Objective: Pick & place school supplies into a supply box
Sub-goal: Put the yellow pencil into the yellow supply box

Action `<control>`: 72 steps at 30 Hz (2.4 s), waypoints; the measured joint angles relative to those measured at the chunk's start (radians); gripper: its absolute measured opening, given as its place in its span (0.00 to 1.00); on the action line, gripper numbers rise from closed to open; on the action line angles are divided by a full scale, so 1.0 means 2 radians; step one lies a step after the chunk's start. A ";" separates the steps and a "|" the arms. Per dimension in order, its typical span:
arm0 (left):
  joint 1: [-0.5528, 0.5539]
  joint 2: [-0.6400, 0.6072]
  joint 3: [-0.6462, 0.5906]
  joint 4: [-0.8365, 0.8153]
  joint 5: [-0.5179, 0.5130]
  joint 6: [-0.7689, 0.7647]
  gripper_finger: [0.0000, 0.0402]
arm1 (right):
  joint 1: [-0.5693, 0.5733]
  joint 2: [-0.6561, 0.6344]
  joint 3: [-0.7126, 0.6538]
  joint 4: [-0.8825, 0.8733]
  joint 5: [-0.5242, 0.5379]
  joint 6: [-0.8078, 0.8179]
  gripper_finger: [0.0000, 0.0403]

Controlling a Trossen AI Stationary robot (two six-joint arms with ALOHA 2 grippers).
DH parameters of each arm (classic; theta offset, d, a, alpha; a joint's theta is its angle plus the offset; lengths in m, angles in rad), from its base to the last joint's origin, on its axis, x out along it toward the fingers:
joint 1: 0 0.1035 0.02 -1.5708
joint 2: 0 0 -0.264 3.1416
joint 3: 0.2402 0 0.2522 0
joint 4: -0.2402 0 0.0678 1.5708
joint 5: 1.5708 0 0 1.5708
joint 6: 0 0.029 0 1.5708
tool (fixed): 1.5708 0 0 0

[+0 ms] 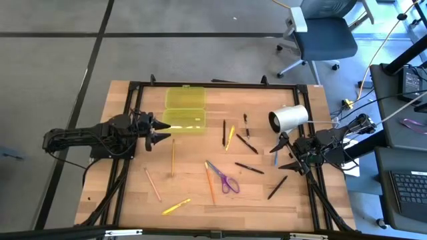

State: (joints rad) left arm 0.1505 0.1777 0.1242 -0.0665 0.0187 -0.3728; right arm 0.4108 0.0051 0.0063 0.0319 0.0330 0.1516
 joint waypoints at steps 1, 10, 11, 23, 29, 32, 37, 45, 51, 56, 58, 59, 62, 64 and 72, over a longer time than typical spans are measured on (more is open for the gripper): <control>0.000 0.003 0.004 -0.001 0.000 0.009 0.56 | 0.000 0.000 0.000 0.000 0.000 0.000 0.87; 0.000 0.102 0.122 -0.073 -0.004 0.108 0.54 | 0.000 0.000 0.000 0.000 0.000 0.001 0.87; 0.000 0.121 0.141 -0.099 -0.009 0.113 0.54 | 0.000 0.000 0.000 0.000 0.000 0.001 0.87; -0.043 0.359 0.359 -0.420 -0.036 -0.075 0.49 | 0.000 0.000 0.000 0.000 0.000 -0.001 0.87; -0.088 0.477 0.409 -0.458 -0.063 -0.222 0.48 | 0.000 0.000 0.000 0.000 0.000 -0.002 0.87; -0.100 0.531 0.416 -0.459 -0.064 -0.309 0.48 | 0.000 0.000 0.000 0.000 0.000 -0.002 0.87; -0.118 0.613 0.416 -0.460 -0.044 -0.431 0.48 | 0.000 0.000 0.000 0.000 0.000 -0.002 0.87; -0.142 0.703 0.416 -0.444 -0.022 -0.536 0.48 | 0.000 0.000 0.000 0.000 0.000 -0.002 0.87; -0.150 0.737 0.416 -0.408 -0.004 -0.572 0.48 | 0.000 0.000 0.000 0.000 0.000 -0.001 0.87; -0.150 0.758 0.416 -0.407 0.004 -0.589 0.48 | 0.000 0.000 0.000 0.000 0.000 0.000 0.87; -0.150 0.765 0.416 -0.408 0.009 -0.593 0.48 | 0.000 0.000 0.000 0.000 0.000 0.000 0.87; -0.150 0.767 0.416 -0.407 0.013 -0.593 0.48 | 0.000 0.000 0.000 0.000 0.000 0.000 0.87; -0.150 0.772 0.417 -0.401 0.021 -0.593 0.45 | 0.000 0.000 0.000 0.000 0.000 0.000 0.87; -0.149 0.774 0.416 -0.394 0.027 -0.592 0.42 | 0.000 0.000 0.000 0.000 0.000 0.000 0.87; -0.149 0.777 0.417 -0.381 0.033 -0.593 0.30 | 0.000 0.000 0.000 0.000 0.000 0.000 0.87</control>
State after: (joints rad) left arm -0.1482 1.7309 0.9577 -0.8284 0.0840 -1.5585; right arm 0.4107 0.0052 0.0061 0.0319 0.0331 0.1520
